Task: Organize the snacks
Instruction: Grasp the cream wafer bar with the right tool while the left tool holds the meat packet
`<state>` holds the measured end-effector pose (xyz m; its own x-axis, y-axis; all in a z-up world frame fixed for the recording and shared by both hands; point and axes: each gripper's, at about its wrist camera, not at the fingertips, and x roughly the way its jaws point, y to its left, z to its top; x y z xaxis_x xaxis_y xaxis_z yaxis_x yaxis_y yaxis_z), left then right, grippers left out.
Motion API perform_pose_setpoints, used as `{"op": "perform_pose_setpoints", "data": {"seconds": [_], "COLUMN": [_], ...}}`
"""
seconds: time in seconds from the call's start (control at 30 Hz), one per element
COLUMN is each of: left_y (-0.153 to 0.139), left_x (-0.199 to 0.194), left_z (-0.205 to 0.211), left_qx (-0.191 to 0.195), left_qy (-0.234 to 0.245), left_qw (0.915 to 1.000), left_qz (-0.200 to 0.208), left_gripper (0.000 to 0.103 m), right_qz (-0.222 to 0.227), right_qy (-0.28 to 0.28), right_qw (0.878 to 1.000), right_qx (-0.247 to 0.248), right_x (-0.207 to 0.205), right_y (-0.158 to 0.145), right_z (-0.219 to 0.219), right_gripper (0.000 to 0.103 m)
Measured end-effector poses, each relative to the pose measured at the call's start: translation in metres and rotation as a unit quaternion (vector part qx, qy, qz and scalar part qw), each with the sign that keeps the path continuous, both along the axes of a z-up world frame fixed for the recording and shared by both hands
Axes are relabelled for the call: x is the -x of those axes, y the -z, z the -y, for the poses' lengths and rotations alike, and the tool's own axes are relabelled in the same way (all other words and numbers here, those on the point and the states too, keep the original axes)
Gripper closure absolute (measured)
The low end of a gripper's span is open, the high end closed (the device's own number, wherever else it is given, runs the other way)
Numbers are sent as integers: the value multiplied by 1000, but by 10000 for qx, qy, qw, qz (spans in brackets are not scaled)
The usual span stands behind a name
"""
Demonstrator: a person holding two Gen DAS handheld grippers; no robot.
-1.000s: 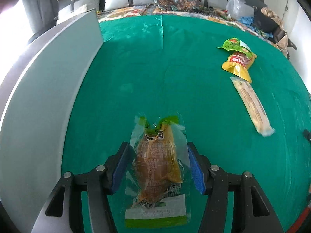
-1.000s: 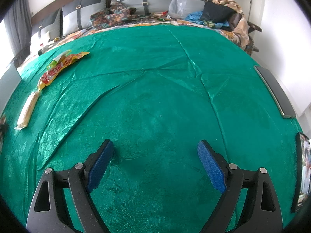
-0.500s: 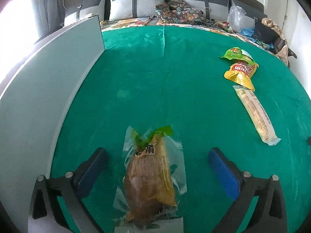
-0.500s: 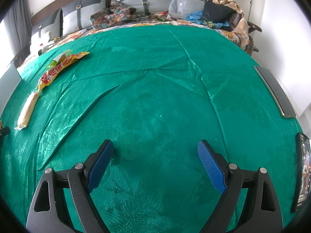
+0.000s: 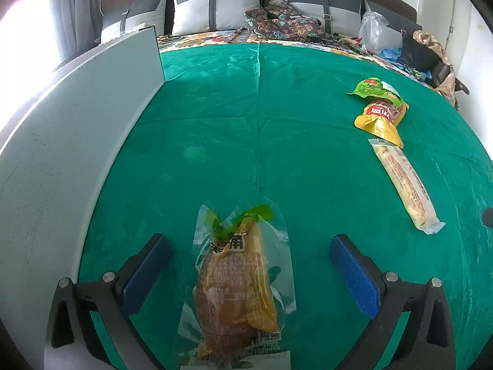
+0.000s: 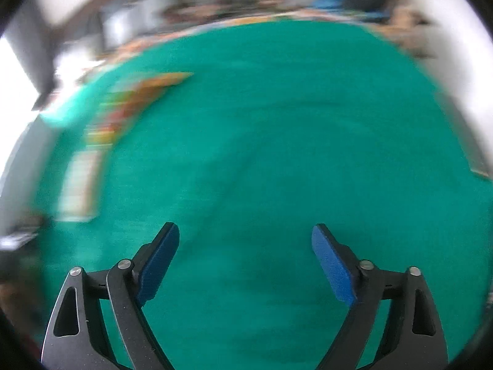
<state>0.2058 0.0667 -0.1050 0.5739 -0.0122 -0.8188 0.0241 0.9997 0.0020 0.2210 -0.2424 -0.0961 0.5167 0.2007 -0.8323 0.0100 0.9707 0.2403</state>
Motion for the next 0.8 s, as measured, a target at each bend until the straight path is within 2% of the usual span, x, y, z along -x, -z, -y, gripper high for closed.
{"op": "perform_pose_setpoints", "data": {"seconds": [0.13,0.2,0.3,0.37,0.4,0.43,0.47,0.5,0.53,0.6,0.73,0.8], "left_y": [0,0,0,0,-1,-1,-2,-4,-8,-12,-19,-25], "left_x": [-1,0,0,0,1,0,2,4,9,14,27,37], "left_z": [0,0,-1,0,-1,-2,-5,-8,-13,-21,-46,-53], "left_qx": [-2,-3,-6,-35,-34,-25,-39,-17,3,150,918,1231], "left_qy": [0,1,3,77,171,243,278,280,254,256,25,-85], "left_qw": [10000,10000,10000,9999,9997,9992,9988,9988,9992,9991,9952,9919], "left_qz": [-1,-1,-1,-76,-186,-302,-402,-397,-302,-309,-332,-292], "left_gripper": [0,0,0,0,0,0,2,13,35,49,53,53], "right_qz": [34,-148,-319,-189,-137,-173,-306,-420,-485,-577,-639,-632], "right_qy": [-1031,-1296,-1289,-1267,-1292,-1280,-1277,-1246,-1183,-992,-725,-619], "right_qw": [9945,9914,9890,9857,9862,9866,9876,9895,9909,9933,9914,9902], "right_qx": [-153,113,654,1091,1023,998,859,605,420,-107,-886,-1078], "right_x": [-37,-61,-77,-77,-74,-73,-72,-69,-67,-57,-32,-16], "right_y": [-15,-8,8,8,6,4,4,3,3,0,-8,-11], "right_z": [-91,-133,-163,-171,-170,-167,-161,-151,-144,-118,-85,-75], "right_gripper": [15,15,15,31,60,73,73,74,74,74,74,73]}}
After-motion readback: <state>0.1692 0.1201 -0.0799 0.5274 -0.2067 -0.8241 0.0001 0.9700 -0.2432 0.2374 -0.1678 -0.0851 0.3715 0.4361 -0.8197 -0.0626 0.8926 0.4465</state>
